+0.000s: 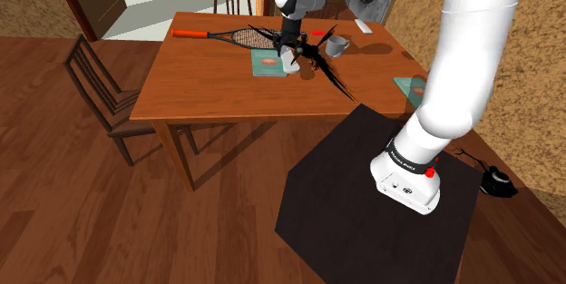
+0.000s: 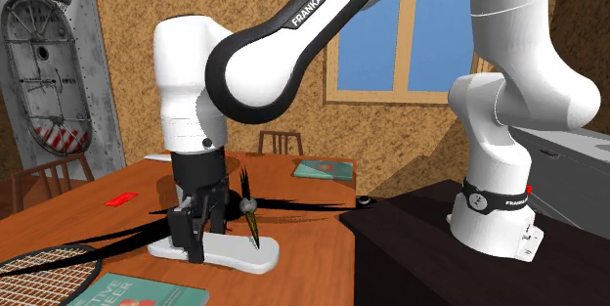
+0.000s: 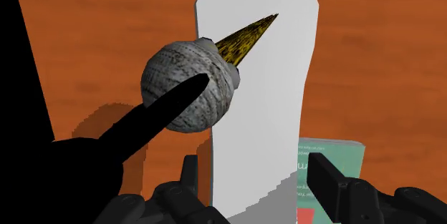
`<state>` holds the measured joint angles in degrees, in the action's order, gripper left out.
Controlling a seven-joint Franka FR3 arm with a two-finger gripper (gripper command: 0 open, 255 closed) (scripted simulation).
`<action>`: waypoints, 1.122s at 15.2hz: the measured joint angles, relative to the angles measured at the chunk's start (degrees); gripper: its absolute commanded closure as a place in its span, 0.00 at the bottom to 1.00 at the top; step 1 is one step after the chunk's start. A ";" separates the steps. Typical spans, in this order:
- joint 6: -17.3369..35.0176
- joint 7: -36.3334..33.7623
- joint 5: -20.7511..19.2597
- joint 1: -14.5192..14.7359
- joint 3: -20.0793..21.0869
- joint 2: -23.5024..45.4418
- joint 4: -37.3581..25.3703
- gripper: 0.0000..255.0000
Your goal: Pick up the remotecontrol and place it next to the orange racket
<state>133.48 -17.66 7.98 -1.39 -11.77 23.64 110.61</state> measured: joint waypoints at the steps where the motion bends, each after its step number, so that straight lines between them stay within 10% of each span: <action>1: -0.37 -1.18 -0.04 0.74 0.33 0.82 -1.18 1.00; 17: -8.35 -14.97 -0.47 9.07 3.82 15.95 -24.77 1.00</action>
<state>125.12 -32.63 7.51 7.68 -7.95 39.60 85.85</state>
